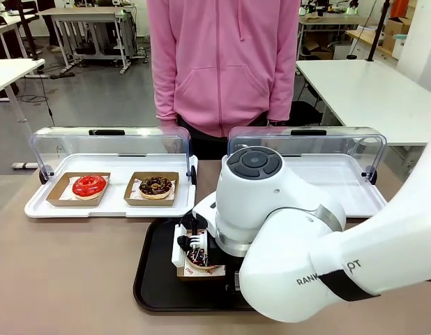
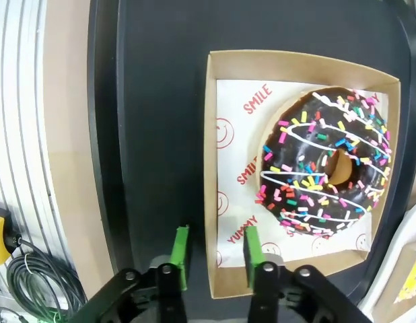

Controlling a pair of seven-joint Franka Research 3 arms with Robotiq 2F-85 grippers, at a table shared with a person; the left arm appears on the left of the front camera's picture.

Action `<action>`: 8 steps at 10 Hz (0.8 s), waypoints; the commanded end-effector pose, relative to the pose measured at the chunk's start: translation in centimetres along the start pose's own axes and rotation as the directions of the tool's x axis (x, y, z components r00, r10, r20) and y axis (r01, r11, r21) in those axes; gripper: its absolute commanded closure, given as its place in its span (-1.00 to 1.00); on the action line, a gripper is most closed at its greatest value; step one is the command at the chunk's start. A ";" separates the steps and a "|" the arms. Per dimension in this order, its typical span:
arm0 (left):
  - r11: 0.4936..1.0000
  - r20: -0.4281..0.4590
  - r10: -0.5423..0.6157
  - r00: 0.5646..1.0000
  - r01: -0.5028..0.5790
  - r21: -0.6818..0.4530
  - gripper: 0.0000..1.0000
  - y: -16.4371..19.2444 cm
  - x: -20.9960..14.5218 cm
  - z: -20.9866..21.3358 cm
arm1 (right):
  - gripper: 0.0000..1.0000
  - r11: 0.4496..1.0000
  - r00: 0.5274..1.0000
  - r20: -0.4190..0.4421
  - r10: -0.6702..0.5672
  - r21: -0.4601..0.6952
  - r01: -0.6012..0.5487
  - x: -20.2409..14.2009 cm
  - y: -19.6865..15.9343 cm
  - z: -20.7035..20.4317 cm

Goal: Move the fourth donut from the left to the tray.
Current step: Pick up the Paper togo box containing the Donut indicated by the person and place it on the Handle tray.

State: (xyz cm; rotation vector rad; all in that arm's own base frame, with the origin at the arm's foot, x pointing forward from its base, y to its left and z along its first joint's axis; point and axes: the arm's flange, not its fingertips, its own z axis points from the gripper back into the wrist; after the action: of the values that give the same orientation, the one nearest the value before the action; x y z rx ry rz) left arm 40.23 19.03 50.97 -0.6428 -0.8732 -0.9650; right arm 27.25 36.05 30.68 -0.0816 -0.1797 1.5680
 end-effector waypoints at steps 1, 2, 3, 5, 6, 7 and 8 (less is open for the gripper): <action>1.000 0.016 -0.003 1.000 0.003 -0.004 -1.00 -0.1 0.3 0.0 | -1.00 0.999 0.998 0.054 0.013 0.035 -0.015 -1.9 -0.6 2.4; 1.000 0.016 -0.003 1.000 0.003 -0.004 -1.00 -0.1 0.3 0.0 | -1.00 0.999 0.998 0.067 0.013 0.039 -0.015 -2.4 -0.9 3.2; 1.000 0.016 -0.003 1.000 0.003 -0.004 -1.00 -0.1 0.3 0.0 | -1.00 0.999 0.996 0.090 0.004 0.038 -0.007 -3.1 -1.4 4.1; 1.000 0.016 -0.003 1.000 0.003 -0.004 -1.00 -0.1 0.3 0.0 | -1.00 1.000 0.996 0.093 -0.001 0.017 -0.001 -3.7 -1.6 5.5; 1.000 0.016 -0.003 1.000 0.003 -0.004 -1.00 -0.1 0.3 0.0 | -1.00 1.000 0.995 0.101 0.001 0.016 -0.003 -4.0 -1.7 6.1; 1.000 0.016 -0.003 1.000 0.003 -0.004 -1.00 -0.1 0.3 0.0 | -1.00 1.000 0.995 0.100 -0.004 0.014 0.002 -4.1 -1.6 6.3; 1.000 0.016 -0.003 1.000 0.003 -0.004 -1.00 -0.1 0.3 0.0 | -1.00 1.000 0.992 0.124 0.011 0.017 -0.014 -4.0 -1.7 6.5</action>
State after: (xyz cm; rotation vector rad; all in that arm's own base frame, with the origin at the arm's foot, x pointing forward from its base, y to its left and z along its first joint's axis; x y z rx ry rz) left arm 40.23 19.04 50.97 -0.6427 -0.8732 -0.9648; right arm 28.40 32.35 36.87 -0.0231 -0.2583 1.5518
